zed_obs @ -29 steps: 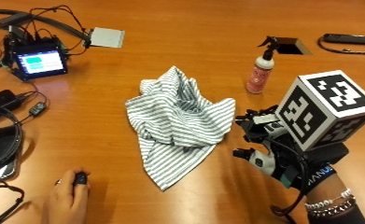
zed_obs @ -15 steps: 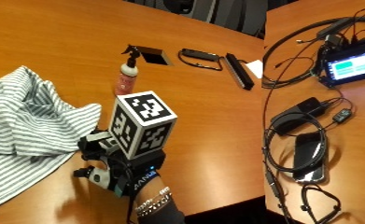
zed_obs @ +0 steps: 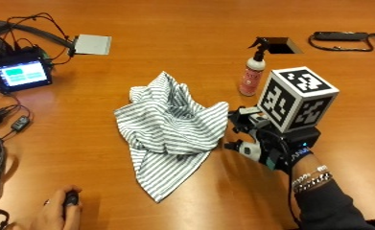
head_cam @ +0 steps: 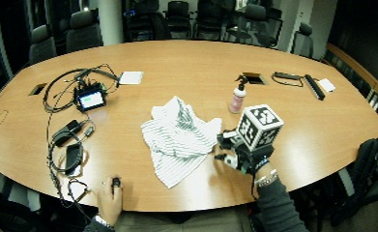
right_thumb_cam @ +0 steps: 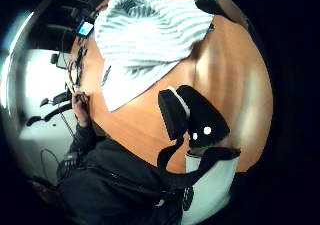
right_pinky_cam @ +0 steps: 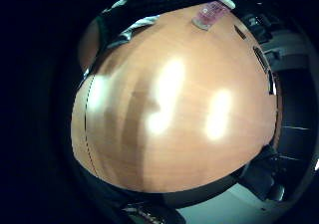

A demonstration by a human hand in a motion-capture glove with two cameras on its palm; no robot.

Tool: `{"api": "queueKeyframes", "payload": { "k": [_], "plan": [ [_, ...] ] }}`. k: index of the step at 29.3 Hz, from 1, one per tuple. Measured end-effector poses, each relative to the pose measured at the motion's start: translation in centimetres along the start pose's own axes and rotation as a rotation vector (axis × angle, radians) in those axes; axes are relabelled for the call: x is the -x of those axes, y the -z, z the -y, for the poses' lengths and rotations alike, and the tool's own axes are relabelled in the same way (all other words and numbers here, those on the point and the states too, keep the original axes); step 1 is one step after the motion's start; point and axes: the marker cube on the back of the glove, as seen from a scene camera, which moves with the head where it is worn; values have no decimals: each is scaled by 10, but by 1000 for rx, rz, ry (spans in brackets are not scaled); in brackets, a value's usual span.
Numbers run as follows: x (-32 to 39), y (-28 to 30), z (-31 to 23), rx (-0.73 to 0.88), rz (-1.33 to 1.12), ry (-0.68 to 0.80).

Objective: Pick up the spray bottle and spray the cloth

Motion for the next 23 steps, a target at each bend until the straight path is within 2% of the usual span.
{"api": "queueKeyframes", "payload": {
  "k": [9,23],
  "plan": [
    [-40,40,69,-171,94,-72],
    [-97,74,126,-466,328,-233]
  ]
}}
